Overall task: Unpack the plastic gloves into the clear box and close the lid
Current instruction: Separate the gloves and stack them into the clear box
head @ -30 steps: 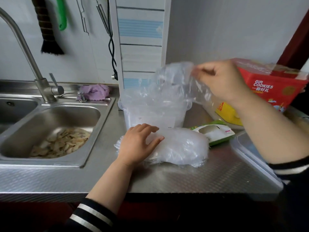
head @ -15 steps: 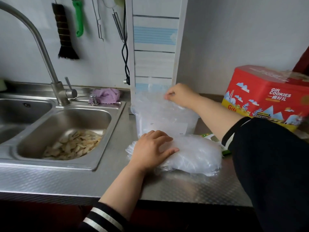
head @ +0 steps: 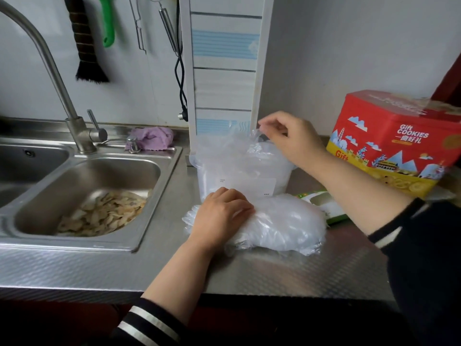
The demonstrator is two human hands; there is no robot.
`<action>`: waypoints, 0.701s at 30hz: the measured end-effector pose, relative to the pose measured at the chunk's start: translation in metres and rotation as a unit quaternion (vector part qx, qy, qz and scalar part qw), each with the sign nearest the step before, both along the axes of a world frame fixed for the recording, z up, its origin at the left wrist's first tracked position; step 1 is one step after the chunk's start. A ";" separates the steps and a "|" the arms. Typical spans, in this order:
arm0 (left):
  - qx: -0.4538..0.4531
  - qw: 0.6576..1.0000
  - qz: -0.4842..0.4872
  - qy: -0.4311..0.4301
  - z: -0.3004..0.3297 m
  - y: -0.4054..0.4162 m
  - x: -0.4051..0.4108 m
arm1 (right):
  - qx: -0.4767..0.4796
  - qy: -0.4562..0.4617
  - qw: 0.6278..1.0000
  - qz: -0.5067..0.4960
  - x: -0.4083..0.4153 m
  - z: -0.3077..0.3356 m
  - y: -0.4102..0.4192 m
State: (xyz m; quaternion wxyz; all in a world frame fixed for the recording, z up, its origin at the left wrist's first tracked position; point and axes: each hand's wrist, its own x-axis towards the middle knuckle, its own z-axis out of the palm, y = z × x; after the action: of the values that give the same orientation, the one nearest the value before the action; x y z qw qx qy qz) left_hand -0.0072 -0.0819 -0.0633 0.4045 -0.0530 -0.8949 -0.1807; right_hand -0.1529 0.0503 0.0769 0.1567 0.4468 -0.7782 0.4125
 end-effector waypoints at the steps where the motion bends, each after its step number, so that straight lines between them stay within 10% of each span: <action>1: 0.002 1.000 0.001 0.014 0.001 0.000 0.000 | -0.031 0.049 0.998 0.023 0.013 -0.006 0.013; 4: 0.006 0.998 0.015 0.068 0.006 0.001 0.004 | 0.034 0.199 0.975 0.087 0.045 -0.036 0.044; 8: 0.015 0.990 0.041 0.133 0.012 0.004 0.008 | 0.218 0.158 0.961 0.065 0.057 -0.071 0.055; 21: 0.192 0.980 0.047 -0.012 0.018 0.008 0.017 | -0.031 0.042 0.998 -0.020 0.022 0.069 0.032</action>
State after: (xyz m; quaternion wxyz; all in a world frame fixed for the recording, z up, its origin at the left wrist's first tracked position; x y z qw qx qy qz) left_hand 0.0101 -0.0737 -0.0456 0.4047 0.0695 -0.8499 -0.3303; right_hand -0.1310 0.0826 0.1458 0.2113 0.4429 -0.7669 0.4136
